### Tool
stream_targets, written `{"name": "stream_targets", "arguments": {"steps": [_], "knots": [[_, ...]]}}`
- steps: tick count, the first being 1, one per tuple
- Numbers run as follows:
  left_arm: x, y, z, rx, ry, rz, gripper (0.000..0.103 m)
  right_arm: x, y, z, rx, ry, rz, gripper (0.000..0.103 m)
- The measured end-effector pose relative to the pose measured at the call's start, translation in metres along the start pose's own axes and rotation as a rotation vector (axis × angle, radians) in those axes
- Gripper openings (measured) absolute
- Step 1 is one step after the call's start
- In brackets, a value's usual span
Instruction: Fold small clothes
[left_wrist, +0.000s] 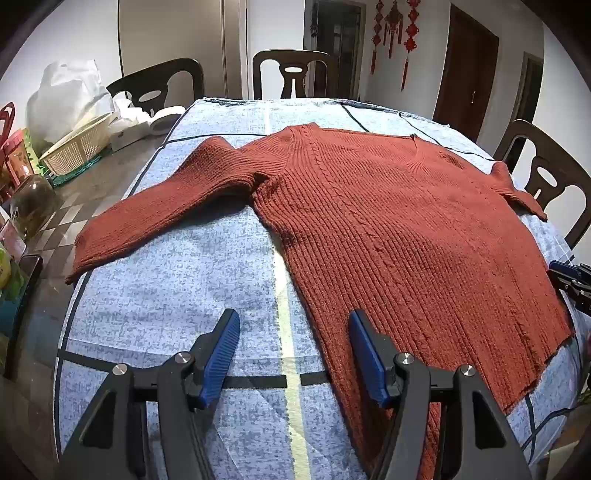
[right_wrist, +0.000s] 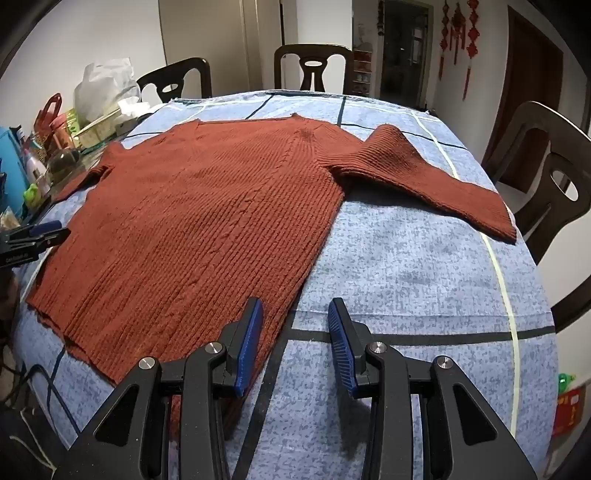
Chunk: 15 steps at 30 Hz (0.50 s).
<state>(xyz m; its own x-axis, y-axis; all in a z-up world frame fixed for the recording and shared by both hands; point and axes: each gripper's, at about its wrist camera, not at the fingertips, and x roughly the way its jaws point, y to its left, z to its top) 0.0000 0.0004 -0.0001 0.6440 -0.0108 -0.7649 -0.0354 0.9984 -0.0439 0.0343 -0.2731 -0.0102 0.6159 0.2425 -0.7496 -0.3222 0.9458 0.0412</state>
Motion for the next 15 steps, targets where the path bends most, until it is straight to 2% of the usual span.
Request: {"name": "stream_targets", "arguments": {"steps": [15], "knots": [[0.0,0.0004,0.0005,-0.002,-0.004,0.007,0.065,0.0005,-0.0022,0.0012,-0.01,0.007,-0.017,0.038]]}}
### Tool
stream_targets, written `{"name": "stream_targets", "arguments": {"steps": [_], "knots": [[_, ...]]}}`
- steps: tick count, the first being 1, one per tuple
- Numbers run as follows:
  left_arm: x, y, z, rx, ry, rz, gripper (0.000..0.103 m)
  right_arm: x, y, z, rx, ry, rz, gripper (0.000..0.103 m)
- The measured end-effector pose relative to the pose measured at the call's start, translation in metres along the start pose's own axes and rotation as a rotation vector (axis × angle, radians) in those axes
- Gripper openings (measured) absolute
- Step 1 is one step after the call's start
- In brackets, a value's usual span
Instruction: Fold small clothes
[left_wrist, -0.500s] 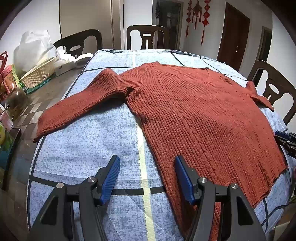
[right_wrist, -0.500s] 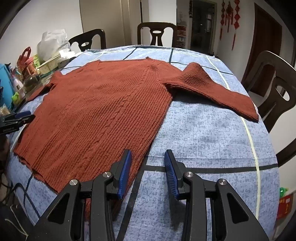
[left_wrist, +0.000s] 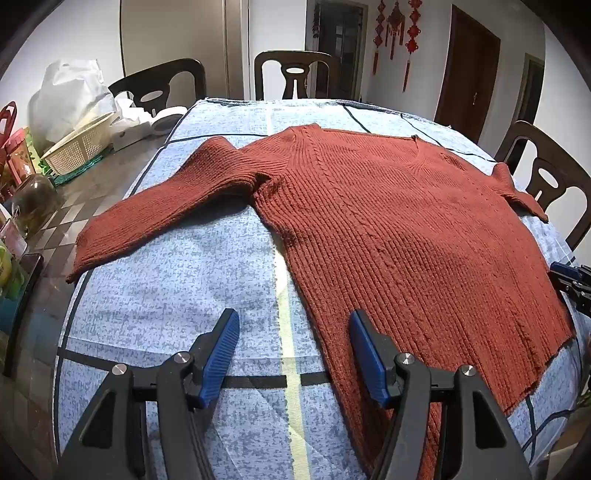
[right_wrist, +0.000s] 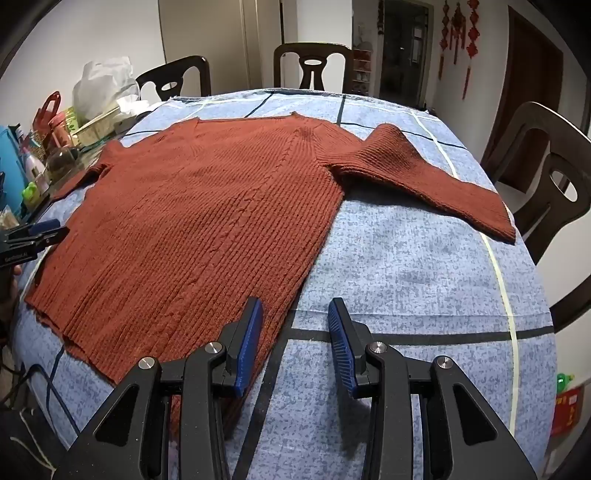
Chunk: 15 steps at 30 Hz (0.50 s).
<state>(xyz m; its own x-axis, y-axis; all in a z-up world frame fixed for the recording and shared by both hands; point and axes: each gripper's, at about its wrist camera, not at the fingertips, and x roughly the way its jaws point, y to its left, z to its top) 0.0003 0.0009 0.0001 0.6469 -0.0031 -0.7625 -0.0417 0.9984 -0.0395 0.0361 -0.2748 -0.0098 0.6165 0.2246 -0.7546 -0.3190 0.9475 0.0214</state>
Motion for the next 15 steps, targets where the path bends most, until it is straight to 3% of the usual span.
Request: {"name": "stream_targets", "arguments": {"steps": [15], "knots": [[0.0,-0.0006,-0.0002,0.005,-0.003,0.009,0.065,0.0,0.0003,0.0019,0.007,0.011,-0.001,0.038]]}}
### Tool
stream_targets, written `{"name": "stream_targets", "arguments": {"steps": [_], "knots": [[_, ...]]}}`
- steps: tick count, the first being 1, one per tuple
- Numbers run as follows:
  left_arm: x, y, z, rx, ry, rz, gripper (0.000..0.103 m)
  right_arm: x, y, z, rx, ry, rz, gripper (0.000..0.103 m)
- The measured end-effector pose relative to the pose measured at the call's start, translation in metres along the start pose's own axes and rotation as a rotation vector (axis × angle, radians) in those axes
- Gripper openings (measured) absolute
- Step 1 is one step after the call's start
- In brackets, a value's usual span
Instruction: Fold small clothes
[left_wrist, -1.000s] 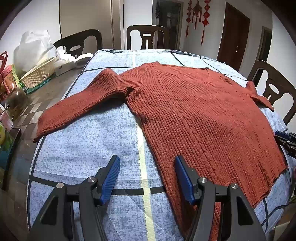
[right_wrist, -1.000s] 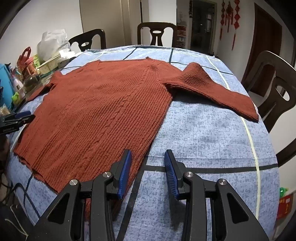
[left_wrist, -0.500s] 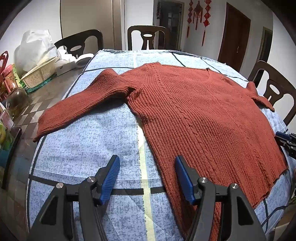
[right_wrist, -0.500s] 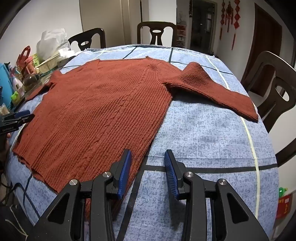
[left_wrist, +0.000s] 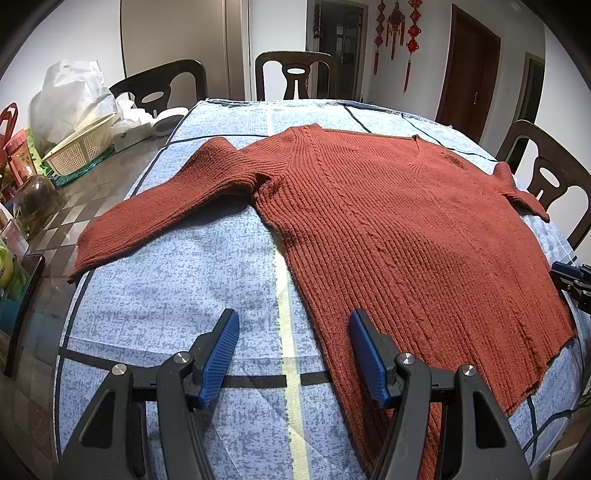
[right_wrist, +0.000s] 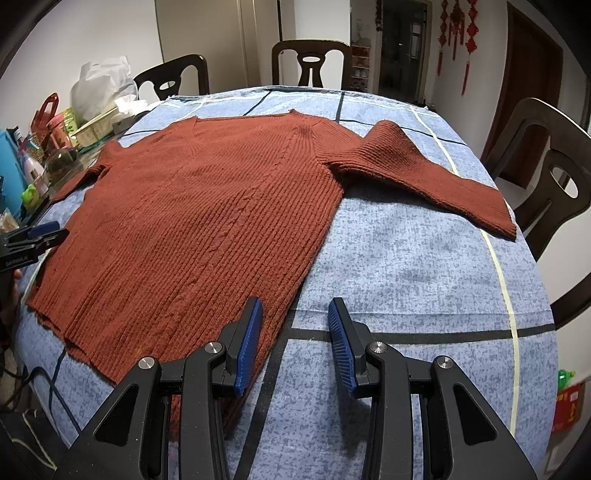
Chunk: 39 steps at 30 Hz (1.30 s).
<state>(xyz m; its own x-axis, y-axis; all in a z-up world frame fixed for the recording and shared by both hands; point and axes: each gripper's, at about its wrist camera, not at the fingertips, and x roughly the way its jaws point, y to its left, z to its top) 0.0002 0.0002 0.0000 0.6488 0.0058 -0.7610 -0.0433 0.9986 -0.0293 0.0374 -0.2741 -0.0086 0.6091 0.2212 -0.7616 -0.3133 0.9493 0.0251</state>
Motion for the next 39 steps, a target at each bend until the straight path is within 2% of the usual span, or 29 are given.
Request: {"name": "stream_targets", "arguments": {"steps": [39], "knots": [[0.0002,0.0003,-0.0003,0.002,0.0,0.002,0.065,-0.0003,-0.0023,-0.0013,0.005,-0.006,0.005,0.038]]}}
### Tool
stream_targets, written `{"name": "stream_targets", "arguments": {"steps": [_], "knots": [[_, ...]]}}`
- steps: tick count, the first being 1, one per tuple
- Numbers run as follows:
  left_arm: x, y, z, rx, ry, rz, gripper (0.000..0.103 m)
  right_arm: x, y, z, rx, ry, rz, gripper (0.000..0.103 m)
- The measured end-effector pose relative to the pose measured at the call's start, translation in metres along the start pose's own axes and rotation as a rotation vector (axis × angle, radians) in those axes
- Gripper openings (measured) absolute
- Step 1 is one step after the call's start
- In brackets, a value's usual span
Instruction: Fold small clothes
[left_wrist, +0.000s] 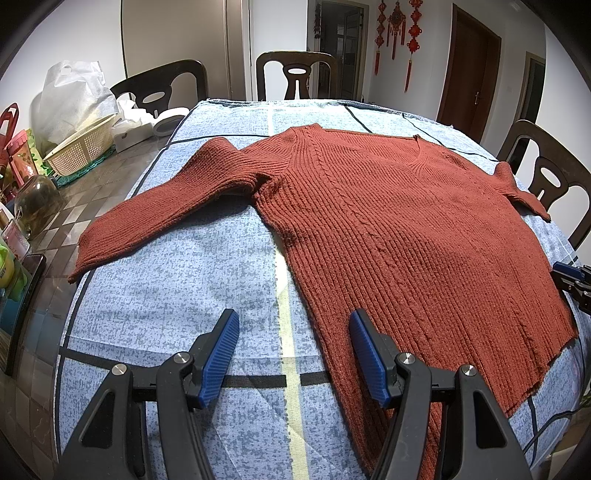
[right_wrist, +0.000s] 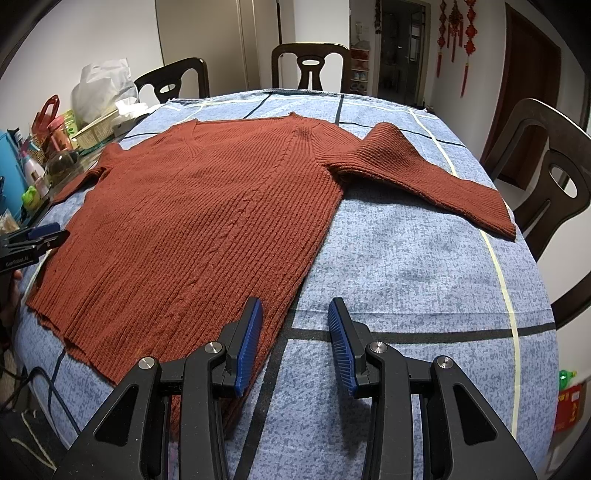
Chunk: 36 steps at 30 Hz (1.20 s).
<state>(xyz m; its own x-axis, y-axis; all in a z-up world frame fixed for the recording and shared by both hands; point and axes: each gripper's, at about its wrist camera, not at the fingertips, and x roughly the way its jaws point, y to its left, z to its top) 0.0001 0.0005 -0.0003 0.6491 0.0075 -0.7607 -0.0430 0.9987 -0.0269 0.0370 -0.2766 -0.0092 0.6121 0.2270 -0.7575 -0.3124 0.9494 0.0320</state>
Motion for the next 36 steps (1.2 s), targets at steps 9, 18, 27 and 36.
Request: {"name": "stream_targets", "arguments": {"steps": [9,18,27,36], "knots": [[0.0,-0.0004,0.0,0.0,0.0,0.0,0.065,0.0,0.0003,-0.0009,0.0,0.0,0.0,0.038],[0.0,-0.0004,-0.0001,0.0,0.0,0.0,0.065,0.0,-0.0006,-0.0008,-0.001,0.0,-0.001,0.038],[0.0,-0.0005,-0.0001,0.0,0.0,0.001,0.065,0.0002,0.0002,-0.0003,-0.002,0.0,-0.002,0.038],[0.0,-0.0006,-0.0002,0.0,0.0,0.001,0.065,0.0003,-0.0001,-0.0005,-0.003,0.0,-0.002,0.038]]}}
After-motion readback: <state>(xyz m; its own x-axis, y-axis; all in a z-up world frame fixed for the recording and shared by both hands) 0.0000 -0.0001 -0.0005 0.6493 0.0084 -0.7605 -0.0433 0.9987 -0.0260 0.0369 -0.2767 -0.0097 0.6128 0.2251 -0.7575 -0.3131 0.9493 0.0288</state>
